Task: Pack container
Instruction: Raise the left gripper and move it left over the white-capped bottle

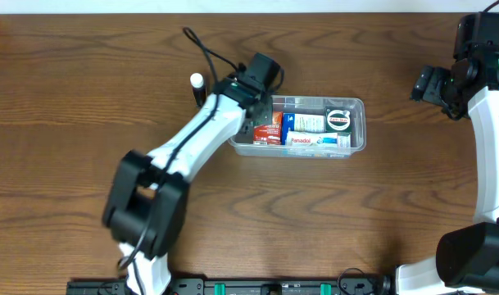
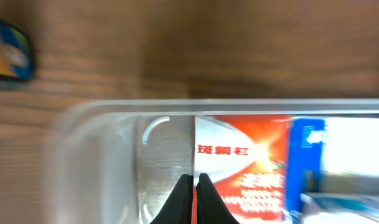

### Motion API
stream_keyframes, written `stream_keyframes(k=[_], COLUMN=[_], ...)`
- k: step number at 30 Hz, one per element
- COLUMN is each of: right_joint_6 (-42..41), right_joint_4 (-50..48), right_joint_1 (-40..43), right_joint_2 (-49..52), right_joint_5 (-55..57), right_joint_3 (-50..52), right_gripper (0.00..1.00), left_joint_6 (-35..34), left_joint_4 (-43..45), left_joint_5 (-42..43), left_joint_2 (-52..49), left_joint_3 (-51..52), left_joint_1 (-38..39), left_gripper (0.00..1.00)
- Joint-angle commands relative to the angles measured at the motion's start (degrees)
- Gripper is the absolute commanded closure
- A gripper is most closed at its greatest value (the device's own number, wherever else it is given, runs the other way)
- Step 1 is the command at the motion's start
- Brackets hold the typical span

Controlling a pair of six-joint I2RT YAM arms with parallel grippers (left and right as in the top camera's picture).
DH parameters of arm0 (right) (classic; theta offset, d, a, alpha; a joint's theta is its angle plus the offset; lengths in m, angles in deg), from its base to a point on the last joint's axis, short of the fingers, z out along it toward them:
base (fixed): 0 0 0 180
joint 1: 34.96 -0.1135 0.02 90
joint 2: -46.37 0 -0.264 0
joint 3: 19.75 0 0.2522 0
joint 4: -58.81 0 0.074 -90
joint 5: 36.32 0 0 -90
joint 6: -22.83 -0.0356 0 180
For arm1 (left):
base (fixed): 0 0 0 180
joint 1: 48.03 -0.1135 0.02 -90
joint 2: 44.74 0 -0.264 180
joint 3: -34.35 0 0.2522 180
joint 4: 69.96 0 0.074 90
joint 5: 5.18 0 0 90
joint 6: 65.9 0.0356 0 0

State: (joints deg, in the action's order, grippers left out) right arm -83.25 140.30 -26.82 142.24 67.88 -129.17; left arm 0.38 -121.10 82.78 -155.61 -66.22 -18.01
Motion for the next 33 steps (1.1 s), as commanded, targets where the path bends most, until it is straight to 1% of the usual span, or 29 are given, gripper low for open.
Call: stream_keyframes(k=[1,9,14,16,19,21,24,27,33], right_joint_6=[0.3,0.3,0.3,0.3,0.3,0.3,0.3,0.3,0.3], right_joint_4=[0.0,0.0,0.0,0.0,0.0,0.0,0.0,0.0,0.0], right_joint_1=[0.4,0.4,0.4,0.4,0.4,0.4,0.4,0.4,0.4], right_joint_2=[0.1,0.1,0.1,0.1,0.1,0.1,0.1,0.1,0.1], right_joint_5=[0.8,0.8,0.8,0.8,0.8,0.8,0.8,0.8,0.8], right_joint_3=[-0.2,-0.2,-0.2,-0.2,-0.2,-0.2,-0.2,-0.2,-0.2], right_gripper=[0.01,0.01,0.01,0.01,0.01,0.01,0.01,0.01,0.01], left_joint_6=[1.0,1.2,3.6,3.6,3.5,3.5,3.6,3.6,3.6], left_joint_4=[-1.4,-4.6,-4.7,-5.5,-6.6,-7.5,-10.1,-10.1,-7.9], left_joint_5=[-0.4,-0.3,0.0,1.6,8.5,11.3,12.1,11.9,11.9], left_joint_2=[6.9,17.2,20.7,20.7,20.2,19.6,18.2,17.1,14.2], left_joint_3=[-1.3,-1.3,-1.3,-1.6,-2.8,-4.8,-9.9,-13.4,-13.9], left_joint_1=[-1.9,-8.9,-14.3,-16.4,-19.8,-21.7,-23.5,-23.6,-23.5], left_gripper=[0.94,0.94,0.94,0.94,0.94,0.94,0.94,0.94,0.94])
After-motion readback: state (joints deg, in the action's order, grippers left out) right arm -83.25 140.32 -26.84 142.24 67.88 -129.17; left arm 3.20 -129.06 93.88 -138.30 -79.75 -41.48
